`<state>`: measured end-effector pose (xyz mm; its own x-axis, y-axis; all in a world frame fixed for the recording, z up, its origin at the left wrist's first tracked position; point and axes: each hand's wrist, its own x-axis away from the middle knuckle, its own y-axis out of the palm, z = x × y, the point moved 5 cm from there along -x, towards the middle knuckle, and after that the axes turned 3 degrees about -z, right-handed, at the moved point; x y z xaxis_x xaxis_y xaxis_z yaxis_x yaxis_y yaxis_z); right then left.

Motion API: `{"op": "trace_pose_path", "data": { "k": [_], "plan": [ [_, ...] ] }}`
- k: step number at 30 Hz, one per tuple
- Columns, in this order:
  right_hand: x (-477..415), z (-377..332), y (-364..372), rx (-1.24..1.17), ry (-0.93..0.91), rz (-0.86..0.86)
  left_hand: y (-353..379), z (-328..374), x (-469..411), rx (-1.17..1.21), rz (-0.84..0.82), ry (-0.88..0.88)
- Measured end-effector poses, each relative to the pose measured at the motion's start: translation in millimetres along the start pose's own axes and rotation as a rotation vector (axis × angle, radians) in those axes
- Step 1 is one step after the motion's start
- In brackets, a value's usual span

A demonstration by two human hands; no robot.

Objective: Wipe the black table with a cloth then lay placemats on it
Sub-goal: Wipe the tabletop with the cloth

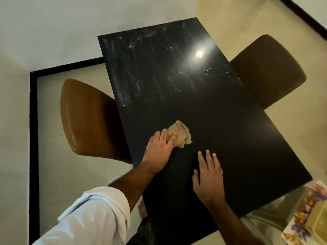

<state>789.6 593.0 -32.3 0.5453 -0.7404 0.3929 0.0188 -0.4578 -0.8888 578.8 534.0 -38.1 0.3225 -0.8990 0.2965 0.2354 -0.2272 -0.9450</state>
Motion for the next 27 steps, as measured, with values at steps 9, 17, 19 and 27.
{"op": "trace_pose_path", "data": {
  "k": [9, 17, 19, 27],
  "plan": [
    [55.3, -68.8, 8.5, 0.008, -0.088, -0.141, -37.0, -57.9, 134.8, 0.167, 0.073, -0.154],
    [54.5, -185.4, -13.0, -0.033, -0.156, -0.076, -114.4, -180.9, 229.1, 0.046, 0.279, -0.27],
    [42.6, -218.9, -15.6, -0.028, -0.16, -0.046, -131.8, -223.9, 238.2, 0.047, 0.307, -0.286],
    [-17.4, -375.0, -26.7, 0.031, -0.161, 0.103, -179.3, -401.7, 227.2, 0.058, 0.345, -0.253]
  ]
}}
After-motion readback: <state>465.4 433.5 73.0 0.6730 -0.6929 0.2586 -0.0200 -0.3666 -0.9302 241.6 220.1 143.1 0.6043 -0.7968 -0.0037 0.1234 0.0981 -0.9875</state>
